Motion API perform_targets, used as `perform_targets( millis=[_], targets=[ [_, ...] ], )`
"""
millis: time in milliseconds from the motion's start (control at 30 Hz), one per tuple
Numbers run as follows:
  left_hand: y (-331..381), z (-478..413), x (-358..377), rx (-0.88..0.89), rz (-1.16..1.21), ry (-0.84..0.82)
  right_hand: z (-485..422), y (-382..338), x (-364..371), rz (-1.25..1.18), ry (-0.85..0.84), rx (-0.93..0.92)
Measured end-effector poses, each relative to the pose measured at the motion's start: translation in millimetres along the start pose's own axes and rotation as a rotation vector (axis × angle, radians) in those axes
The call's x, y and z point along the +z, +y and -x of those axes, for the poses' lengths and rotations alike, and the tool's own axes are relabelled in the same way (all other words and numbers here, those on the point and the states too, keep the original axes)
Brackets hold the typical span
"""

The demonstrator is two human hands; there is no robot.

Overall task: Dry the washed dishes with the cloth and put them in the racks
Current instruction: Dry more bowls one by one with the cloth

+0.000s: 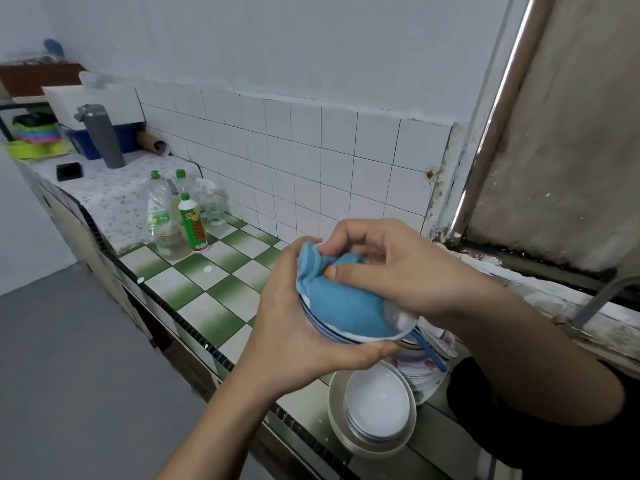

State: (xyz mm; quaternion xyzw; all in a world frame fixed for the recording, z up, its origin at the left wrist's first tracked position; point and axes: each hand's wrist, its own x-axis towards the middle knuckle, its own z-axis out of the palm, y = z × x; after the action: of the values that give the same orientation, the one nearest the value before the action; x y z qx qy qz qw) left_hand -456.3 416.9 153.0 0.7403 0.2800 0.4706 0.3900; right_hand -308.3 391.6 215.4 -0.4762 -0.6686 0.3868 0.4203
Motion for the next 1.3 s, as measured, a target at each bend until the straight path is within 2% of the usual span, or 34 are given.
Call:
perform_targets(
  millis=[100,200,267,333,433,533,600,767,867,933,1033,1067,1133,1167,1233,1300],
  targets=[
    [4.6,-0.3,-7.2,0.036,-0.001,-0.014,-0.5,-5.3,-12.6,0.102,-0.307,-0.043],
    [12.9,3.0,-12.7,0.087,-0.046,-0.036,1.4,-15.8,-28.4,0.408,-0.507,-0.095],
    [15.6,4.4,-13.3,0.102,-0.087,-0.043,3.6,-18.7,-39.3,0.686,-0.471,-0.136],
    [15.0,5.3,-12.5,0.095,-0.067,-0.040,6.5,-17.2,-40.4,0.934,-0.347,-0.241],
    [16.8,7.2,-10.4,0.062,-0.009,-0.058,10.2,-8.0,-22.2,1.121,-0.152,-0.504],
    [20.0,9.7,-13.1,0.047,0.045,-0.055,10.1,0.3,-12.7,1.065,-0.015,-0.714],
    [20.9,10.2,-16.5,0.043,0.044,-0.051,8.9,-1.3,-11.3,1.018,-0.063,-0.707],
    [19.9,11.6,-16.3,0.026,0.005,-0.038,10.0,-24.2,-26.5,0.900,-0.417,-0.276],
    [16.8,12.6,-9.0,0.024,-0.017,-0.043,10.5,-28.2,-26.6,0.673,-0.469,-0.140],
    [12.8,13.4,-3.3,0.012,-0.012,-0.025,11.6,-22.4,-18.0,0.442,-0.383,-0.057],
    [8.3,15.3,2.9,0.004,-0.046,0.020,10.8,-7.4,-3.7,-0.048,-0.057,0.132],
    [7.6,15.3,3.9,0.004,-0.079,0.033,10.1,-1.9,-0.2,-0.123,0.082,0.158],
    [7.2,13.9,3.9,0.013,-0.128,0.039,8.2,6.8,4.5,-0.034,0.268,0.079],
    [6.7,12.8,3.3,0.026,-0.147,0.033,8.3,9.0,6.8,0.036,0.271,0.037],
    [6.4,11.0,2.3,0.043,-0.172,0.018,10.9,9.1,9.1,0.140,0.138,-0.018],
    [6.3,10.1,2.1,0.052,-0.167,0.007,12.7,9.4,6.4,0.118,0.075,-0.025]
  ],
)
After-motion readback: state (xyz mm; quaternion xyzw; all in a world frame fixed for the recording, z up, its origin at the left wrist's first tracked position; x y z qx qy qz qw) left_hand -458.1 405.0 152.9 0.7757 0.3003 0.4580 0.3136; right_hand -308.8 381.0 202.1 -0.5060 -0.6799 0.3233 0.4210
